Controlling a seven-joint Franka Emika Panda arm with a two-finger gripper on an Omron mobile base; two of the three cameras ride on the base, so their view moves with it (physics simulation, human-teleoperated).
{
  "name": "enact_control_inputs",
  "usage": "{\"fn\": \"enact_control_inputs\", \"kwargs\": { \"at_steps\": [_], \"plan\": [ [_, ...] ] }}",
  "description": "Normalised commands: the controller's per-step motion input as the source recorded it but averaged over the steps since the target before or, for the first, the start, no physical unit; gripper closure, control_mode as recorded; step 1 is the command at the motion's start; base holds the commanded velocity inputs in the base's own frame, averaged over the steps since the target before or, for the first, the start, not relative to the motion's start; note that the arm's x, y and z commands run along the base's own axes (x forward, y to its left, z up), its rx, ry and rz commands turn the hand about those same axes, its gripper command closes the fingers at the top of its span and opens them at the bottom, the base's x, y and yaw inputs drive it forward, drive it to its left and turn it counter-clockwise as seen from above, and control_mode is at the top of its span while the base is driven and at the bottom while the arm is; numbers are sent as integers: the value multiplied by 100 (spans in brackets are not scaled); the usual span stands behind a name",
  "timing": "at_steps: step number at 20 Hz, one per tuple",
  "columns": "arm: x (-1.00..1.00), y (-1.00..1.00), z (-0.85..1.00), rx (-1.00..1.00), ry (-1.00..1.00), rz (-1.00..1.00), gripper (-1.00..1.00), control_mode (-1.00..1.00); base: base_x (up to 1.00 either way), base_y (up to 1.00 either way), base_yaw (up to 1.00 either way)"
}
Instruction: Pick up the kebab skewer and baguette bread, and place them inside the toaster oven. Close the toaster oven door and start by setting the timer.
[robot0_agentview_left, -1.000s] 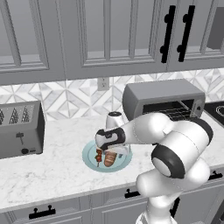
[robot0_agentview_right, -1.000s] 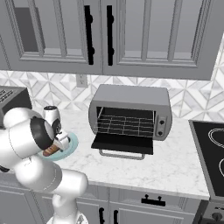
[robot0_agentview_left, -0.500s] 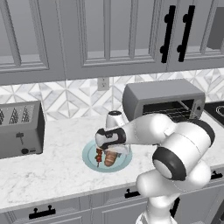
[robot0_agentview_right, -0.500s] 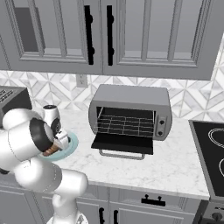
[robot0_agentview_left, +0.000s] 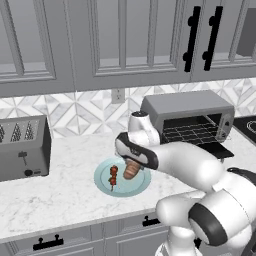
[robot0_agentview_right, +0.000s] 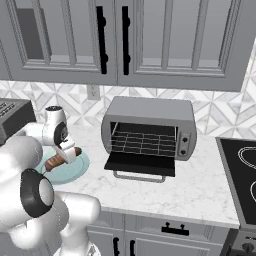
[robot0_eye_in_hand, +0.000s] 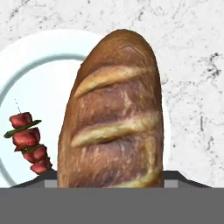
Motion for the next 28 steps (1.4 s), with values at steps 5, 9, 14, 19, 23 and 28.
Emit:
{"fn": "enact_control_inputs", "kwargs": {
  "at_steps": [5,9,14,19,23,28],
  "plan": [
    [-28,-29,75,1,0,-16,100,-100,0,0,0],
    [-43,-50,63,1,0,-15,100,-100,0,0,0],
    [-39,-50,71,1,0,-15,100,-100,0,0,0],
    [-37,-57,67,2,-3,-17,100,-100,0,0,0],
    [-26,-67,46,3,-8,-20,100,-100,0,0,0],
    [-2,-70,28,5,-12,-19,100,-100,0,0,0]
  ]
}}
